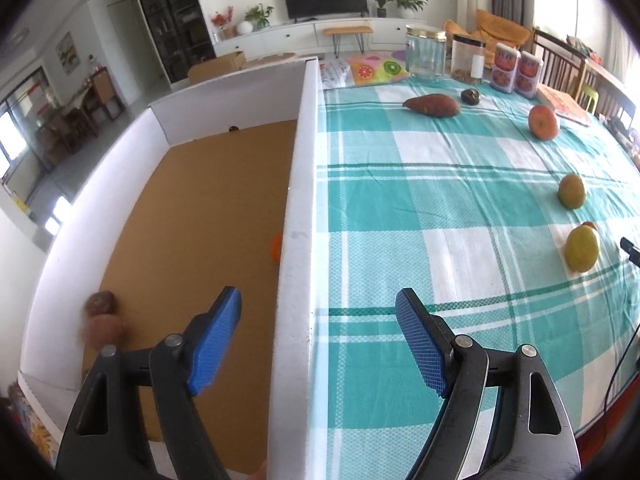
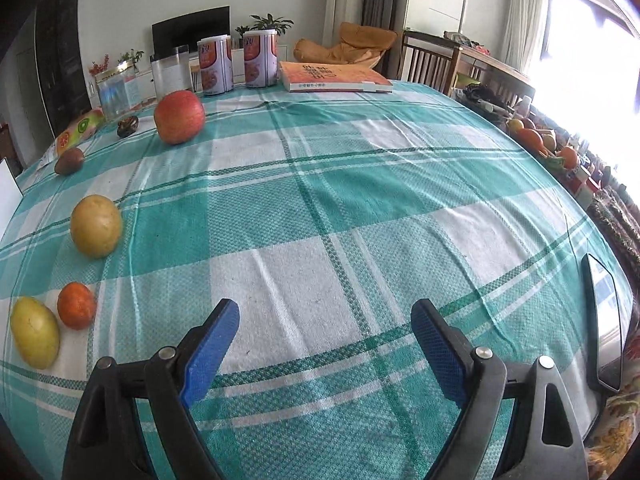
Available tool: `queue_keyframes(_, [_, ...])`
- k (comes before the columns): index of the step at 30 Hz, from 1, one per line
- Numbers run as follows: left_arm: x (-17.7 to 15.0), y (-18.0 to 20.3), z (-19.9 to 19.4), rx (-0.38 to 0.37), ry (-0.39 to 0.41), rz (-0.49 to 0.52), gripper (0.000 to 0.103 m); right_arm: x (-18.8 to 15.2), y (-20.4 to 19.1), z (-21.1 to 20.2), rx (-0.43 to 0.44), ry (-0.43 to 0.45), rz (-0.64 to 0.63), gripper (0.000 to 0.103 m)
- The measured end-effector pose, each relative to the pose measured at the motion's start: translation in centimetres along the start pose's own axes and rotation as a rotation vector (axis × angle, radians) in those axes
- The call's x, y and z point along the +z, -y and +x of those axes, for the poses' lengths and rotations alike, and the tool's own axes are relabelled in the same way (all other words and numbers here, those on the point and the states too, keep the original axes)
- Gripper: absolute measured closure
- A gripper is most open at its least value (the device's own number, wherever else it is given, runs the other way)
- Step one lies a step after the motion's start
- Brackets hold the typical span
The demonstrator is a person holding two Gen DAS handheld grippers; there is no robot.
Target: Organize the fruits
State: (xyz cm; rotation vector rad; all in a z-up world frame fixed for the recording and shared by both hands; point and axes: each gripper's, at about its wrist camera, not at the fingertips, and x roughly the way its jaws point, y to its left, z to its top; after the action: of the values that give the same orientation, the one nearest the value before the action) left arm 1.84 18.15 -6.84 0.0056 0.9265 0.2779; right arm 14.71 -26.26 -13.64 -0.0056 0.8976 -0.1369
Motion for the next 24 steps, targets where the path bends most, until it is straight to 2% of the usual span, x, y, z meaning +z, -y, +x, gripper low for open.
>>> queue_keyframes(10, [-1.0,1.5,-1.2,-0.019,0.017,-0.009,0.022,-0.2,1.0,1.1,0.002,-0.043,0.059,0.005])
queue_keyframes(15, [-0.8,2.1,-1.8,0.005,0.047,-0.001,0.022,-0.2,1.2,1.3,0.009,-0.054,0.079,0.002])
queue_keyframes(18, [-0.5,2.6,-3.1,0.094,0.122,-0.003,0.022,-0.2,1.3,1.3,0.012,-0.057,0.086,0.001])
queue_keyframes(20, [-0.4,3.5,-4.7,0.163,0.213,0.017,0.022,-0.2,1.3,1.3,0.012,-0.058,0.087,0.001])
queue_keyframes(22, [-0.1,4.6,-6.5,0.171,0.296,0.039,0.021,-0.2,1.4,1.3,0.013,-0.058,0.088,0.000])
queue_keyframes(24, [0.3,6.1,-8.1,0.114,0.351,0.064,0.019,-0.2,1.4,1.3,0.013,-0.058,0.088,0.000])
